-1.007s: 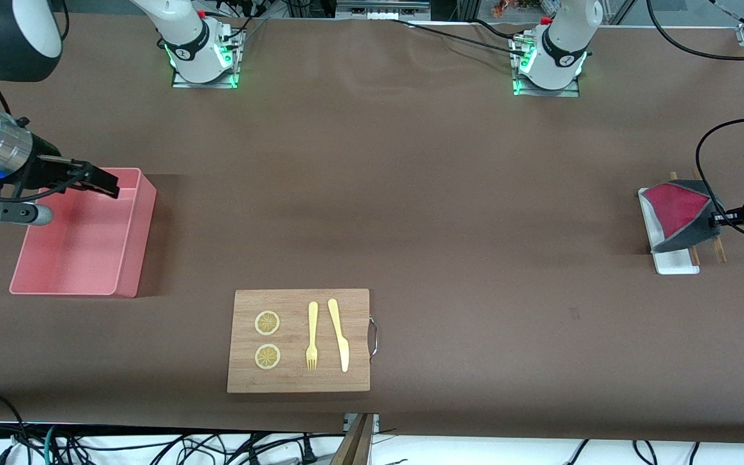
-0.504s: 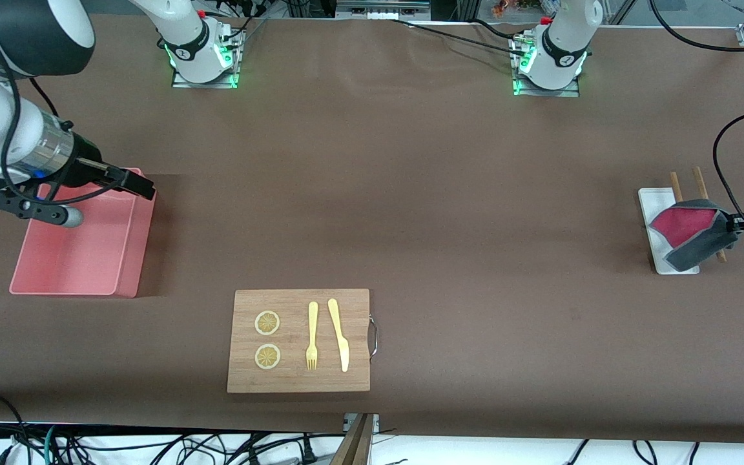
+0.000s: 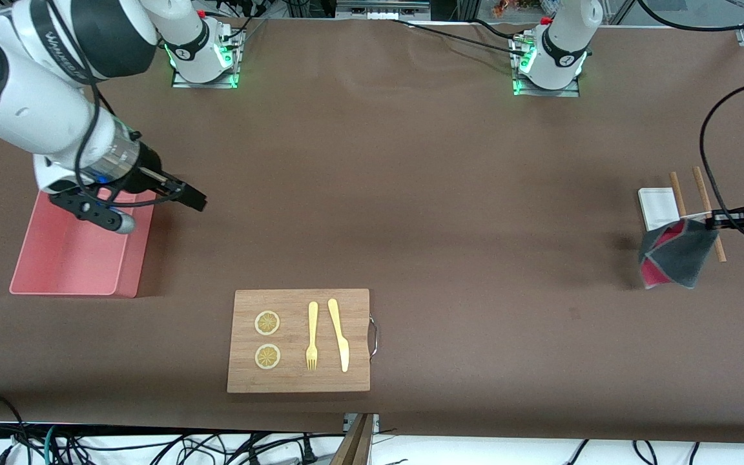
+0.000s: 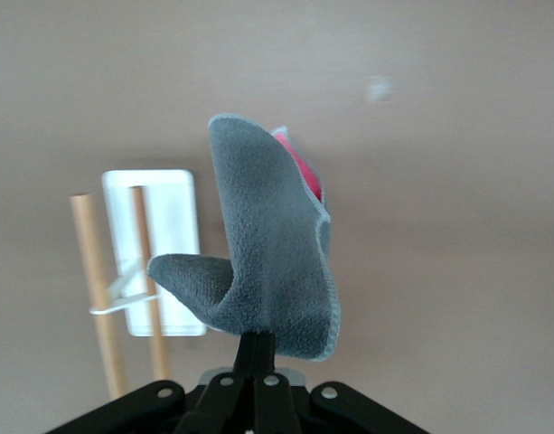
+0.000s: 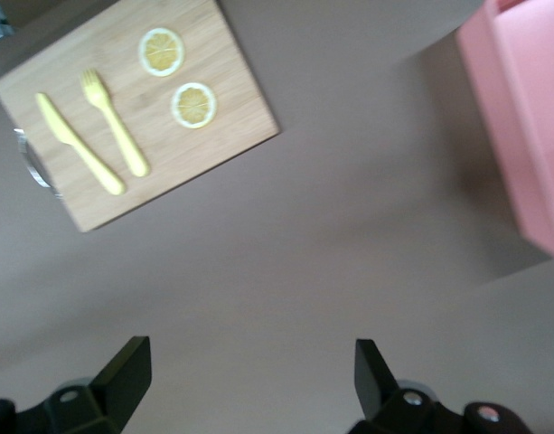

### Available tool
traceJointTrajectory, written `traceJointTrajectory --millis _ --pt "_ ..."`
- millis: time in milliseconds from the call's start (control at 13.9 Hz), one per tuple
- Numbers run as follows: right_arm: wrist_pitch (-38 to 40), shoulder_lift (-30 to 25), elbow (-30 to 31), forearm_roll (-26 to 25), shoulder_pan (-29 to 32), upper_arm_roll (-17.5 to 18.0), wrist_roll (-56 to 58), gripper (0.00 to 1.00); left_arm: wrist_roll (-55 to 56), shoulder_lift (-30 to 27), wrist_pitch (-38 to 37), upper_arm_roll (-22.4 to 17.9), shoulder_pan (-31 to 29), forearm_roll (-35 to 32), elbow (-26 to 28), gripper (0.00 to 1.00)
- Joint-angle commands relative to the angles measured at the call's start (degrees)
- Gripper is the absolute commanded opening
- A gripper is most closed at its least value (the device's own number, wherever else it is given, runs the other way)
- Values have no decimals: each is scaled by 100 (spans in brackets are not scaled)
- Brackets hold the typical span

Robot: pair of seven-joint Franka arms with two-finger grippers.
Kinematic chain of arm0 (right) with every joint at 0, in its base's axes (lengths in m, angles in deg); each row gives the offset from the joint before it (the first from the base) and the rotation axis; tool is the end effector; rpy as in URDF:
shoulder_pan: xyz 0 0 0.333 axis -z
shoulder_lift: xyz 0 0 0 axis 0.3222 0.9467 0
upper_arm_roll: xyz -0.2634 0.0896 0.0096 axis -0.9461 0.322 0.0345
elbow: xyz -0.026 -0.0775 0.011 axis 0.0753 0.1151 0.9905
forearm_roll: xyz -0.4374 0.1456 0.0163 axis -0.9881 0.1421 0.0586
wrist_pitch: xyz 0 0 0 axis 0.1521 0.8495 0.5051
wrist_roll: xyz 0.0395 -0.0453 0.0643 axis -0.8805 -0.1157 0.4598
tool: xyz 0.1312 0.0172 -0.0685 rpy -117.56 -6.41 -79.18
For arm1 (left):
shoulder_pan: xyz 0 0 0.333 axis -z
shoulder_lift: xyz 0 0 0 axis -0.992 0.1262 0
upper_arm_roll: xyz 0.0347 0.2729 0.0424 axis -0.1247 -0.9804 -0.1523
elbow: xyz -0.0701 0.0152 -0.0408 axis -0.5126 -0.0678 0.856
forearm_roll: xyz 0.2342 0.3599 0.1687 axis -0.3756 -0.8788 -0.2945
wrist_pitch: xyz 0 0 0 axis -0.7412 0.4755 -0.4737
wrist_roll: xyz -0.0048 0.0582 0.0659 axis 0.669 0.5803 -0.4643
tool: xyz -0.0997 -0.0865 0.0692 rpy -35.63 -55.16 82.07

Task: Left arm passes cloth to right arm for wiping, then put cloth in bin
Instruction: 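Lift the cloth off the stand with the left gripper while the right gripper approaches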

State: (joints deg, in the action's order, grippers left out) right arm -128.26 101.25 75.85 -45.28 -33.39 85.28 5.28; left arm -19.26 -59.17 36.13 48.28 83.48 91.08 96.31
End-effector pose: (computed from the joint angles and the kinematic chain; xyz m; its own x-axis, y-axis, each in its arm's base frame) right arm 0.6575 0.2225 0.4422 0.8925 -0.4421 -0.0898 -0.4497 -0.8876 -0.1000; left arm 0.6854 0.1060 0.3950 0.9751 0.0295 -0.2200 0.0379 -0.9987 0.0338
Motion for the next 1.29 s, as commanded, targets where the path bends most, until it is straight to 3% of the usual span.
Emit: traceJointTrajectory --millis 0,288,504,719,935,1223 --pt "-426 233 -102 215 -227 -30 -550 100 633 69 -362 -31 575 587 -261 0" --pt "-1102 549 -102 399 -596 -30 -1533 99 2940 200 -328 -31 1919 1685 -436 0" --pt "-1674 795 -102 417 -904 -30 -2272 99 4666 692 -13 -31 2746 2248 -1033 0" --pt "-2166 1041 -102 426 -1159 -39 -2870 99 5136 1158 786 -22 3309 2995 -1298 0" --pt "-2536 1252 -102 426 -1309 -39 -3389 99 5695 1440 1620 -5 3854 3330 -1404 0" --pt "-2774 1489 -102 426 -1406 -30 -3619 99 6506 1546 2308 13 4049 4067 -1404 0"
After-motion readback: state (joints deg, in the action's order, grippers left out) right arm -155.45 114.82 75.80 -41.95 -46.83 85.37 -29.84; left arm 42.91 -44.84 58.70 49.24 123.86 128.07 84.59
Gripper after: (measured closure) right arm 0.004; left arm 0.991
